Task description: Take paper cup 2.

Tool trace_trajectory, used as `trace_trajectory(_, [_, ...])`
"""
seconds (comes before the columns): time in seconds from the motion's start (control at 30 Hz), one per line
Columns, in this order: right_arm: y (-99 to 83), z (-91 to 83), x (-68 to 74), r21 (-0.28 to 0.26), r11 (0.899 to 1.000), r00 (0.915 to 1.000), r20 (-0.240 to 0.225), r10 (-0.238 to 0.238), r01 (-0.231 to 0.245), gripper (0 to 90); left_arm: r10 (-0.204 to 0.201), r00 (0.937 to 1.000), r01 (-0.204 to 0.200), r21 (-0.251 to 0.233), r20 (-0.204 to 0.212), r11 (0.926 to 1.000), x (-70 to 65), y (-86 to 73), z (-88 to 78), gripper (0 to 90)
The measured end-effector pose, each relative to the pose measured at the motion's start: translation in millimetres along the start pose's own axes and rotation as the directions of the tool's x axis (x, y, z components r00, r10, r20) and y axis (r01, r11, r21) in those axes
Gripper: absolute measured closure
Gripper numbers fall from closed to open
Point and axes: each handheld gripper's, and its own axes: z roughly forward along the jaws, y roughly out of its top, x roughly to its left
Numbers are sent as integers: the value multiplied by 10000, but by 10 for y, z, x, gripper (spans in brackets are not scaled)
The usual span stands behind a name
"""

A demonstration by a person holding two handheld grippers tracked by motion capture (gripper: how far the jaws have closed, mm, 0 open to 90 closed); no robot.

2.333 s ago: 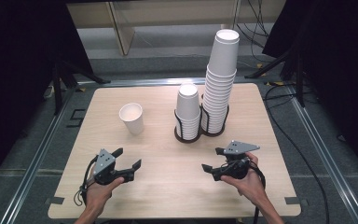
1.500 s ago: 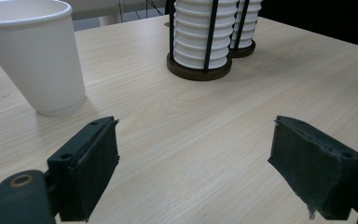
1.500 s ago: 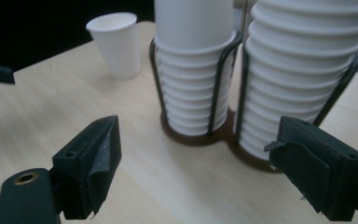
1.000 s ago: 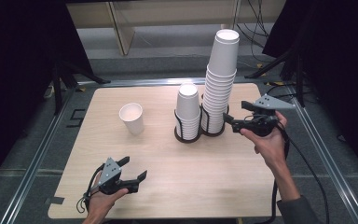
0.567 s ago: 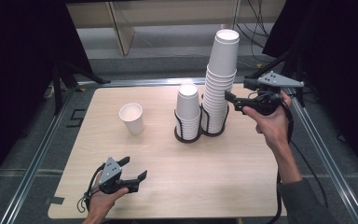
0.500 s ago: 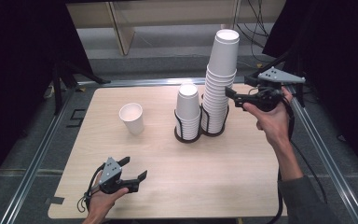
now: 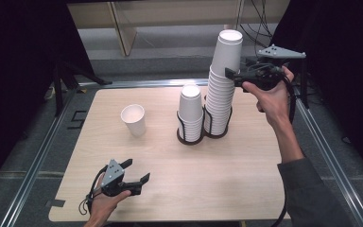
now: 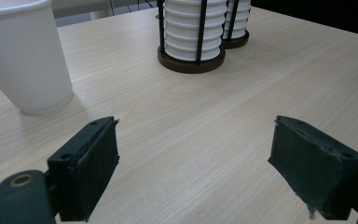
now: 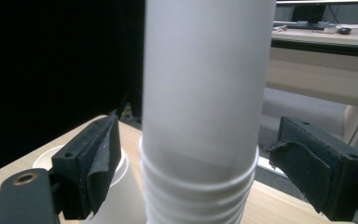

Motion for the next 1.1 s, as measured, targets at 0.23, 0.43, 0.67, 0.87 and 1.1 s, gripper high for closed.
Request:
trace_trajectory(0.23, [94,175,-53,-140,9992,9992,-152,380,-382,155,0,10000,0,88,-15,10000,-4,3,-4,144])
trace_trajectory(0.43, [162,330,-27,8,9995,9995,-70,304,-304,151,7,10000,-6,126,-31,9999,-14,5,-6,144])
trace_trajectory(0.67, [202,439,-30,38,9996,9996,92,284,-284,152,18,10000,-18,110,-5,9999,-16,3,-4,144])
trace_trajectory(0.87, [220,477,-29,48,9993,9993,64,370,-371,155,82,10000,-82,122,30,9999,-16,4,-3,144])
trace_trajectory(1.1, [231,474,-27,112,9993,9994,32,346,-346,166,78,10000,-78,123,18,9999,-16,5,-3,144])
